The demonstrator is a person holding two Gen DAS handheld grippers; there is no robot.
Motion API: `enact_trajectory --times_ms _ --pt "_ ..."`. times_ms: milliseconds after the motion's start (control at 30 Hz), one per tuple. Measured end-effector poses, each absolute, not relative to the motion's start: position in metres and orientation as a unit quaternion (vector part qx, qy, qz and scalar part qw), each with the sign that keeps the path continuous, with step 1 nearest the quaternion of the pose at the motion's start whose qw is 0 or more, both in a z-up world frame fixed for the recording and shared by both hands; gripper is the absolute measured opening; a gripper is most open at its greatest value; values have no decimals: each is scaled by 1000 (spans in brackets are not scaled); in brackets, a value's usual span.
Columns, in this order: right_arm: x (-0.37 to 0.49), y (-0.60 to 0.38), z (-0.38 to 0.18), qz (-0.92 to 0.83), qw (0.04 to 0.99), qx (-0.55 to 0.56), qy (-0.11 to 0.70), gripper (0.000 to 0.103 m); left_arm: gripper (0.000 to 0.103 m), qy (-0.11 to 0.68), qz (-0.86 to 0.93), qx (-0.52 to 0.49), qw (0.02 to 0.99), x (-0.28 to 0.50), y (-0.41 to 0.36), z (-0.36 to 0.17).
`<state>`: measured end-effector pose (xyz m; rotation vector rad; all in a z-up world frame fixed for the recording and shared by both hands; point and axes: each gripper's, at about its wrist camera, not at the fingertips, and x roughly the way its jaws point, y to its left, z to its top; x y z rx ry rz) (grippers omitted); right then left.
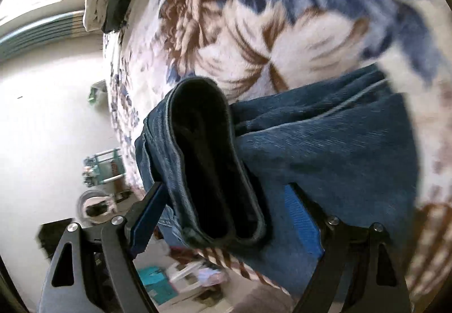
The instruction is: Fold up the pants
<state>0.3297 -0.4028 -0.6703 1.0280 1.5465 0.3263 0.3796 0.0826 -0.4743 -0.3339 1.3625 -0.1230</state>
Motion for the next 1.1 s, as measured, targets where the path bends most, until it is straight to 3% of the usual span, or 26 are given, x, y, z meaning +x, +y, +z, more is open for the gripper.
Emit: enact_trajectory --times_ms 200,267,300,333,400,467,633,867,1100 --pt "347 -365 -682 187 588 392 683 94 103 638 10 -177 750 383 121 -505" --pt "351 -349 -671 184 615 347 684 88 103 638 27 -176 749 385 126 -508" --pt "351 -340 -661 188 632 321 679 48 103 636 32 -179 750 386 128 -508" --pt "351 -328 -650 195 650 286 677 35 103 635 35 -182 750 386 130 -506" --pt "351 -311 -631 189 680 237 668 35 103 632 37 -185 752 387 130 -504" --pt "351 -300 -636 182 670 242 678 46 103 629 37 -178 756 389 128 -501" --pt "347 -325 -647 138 652 345 661 23 103 631 40 -154 760 395 122 -497" --pt "296 -401 -578 48 701 358 614 22 103 623 8 -166 764 403 110 -483" --pt "243 -514 -585 -45 682 382 622 22 103 624 -29 -185 759 429 81 -483"
